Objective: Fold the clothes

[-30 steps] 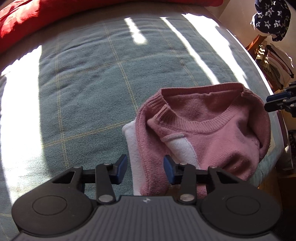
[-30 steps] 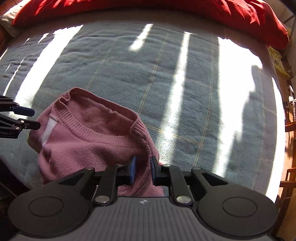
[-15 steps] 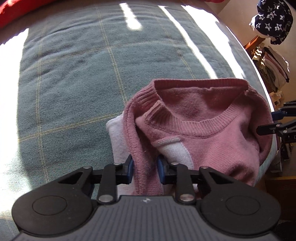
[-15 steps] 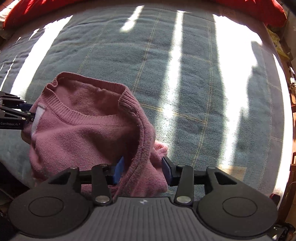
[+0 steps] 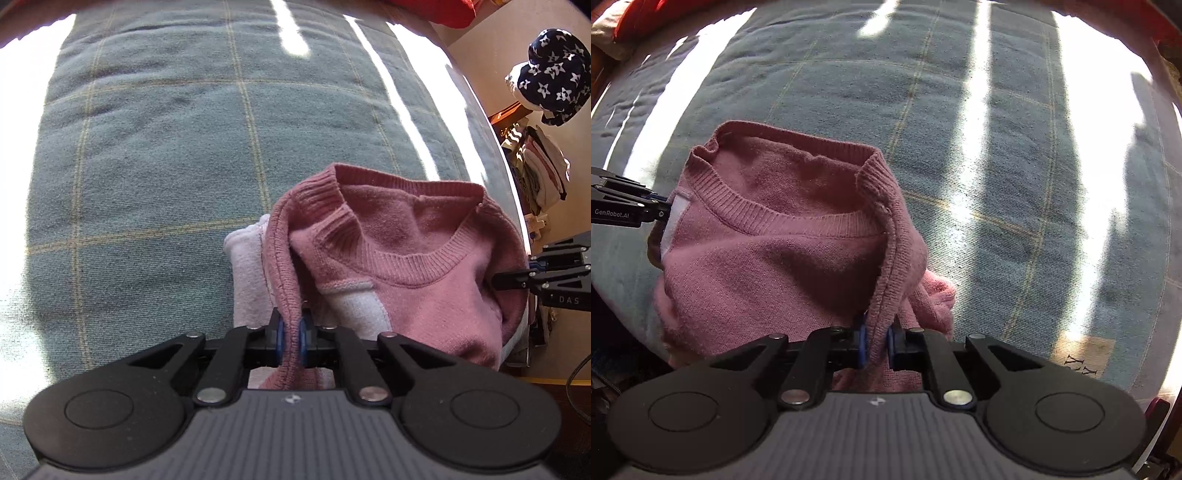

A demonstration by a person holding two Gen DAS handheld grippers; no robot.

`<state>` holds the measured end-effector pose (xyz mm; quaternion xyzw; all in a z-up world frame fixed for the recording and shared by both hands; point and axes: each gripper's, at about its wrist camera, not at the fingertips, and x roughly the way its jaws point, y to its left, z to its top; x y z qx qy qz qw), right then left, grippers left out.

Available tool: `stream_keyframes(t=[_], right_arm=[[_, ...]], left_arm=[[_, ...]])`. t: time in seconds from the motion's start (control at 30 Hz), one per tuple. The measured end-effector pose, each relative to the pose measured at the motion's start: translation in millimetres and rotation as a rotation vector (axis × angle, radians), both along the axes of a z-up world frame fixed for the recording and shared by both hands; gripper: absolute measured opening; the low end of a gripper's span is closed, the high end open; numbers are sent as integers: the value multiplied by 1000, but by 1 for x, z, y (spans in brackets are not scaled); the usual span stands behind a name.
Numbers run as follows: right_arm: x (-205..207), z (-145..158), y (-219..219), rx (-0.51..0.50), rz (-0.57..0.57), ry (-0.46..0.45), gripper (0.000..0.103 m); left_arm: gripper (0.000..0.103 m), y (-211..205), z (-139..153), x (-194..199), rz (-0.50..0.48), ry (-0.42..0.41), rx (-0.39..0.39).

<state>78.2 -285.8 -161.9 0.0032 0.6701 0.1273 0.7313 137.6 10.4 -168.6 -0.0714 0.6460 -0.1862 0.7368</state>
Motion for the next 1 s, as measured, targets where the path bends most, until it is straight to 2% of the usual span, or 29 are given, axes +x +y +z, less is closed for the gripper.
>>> stream_keyframes(t=[0.13, 0.37, 0.63, 0.83, 1.0], right_arm=[[13, 11, -6, -55, 0, -42, 10], [54, 27, -24, -154, -24, -129, 10], [110, 30, -39, -227, -30, -212, 10], [158, 20, -48, -234, -42, -239, 10], [190, 0, -42, -228, -25, -229, 10]], left_arm=[[5, 2, 24, 12, 8, -89, 74], [5, 9, 39, 56, 2, -177, 142], [5, 16, 55, 107, -5, -276, 220], [5, 15, 50, 148, -21, -324, 270], [5, 10, 29, 172, -52, -313, 318]])
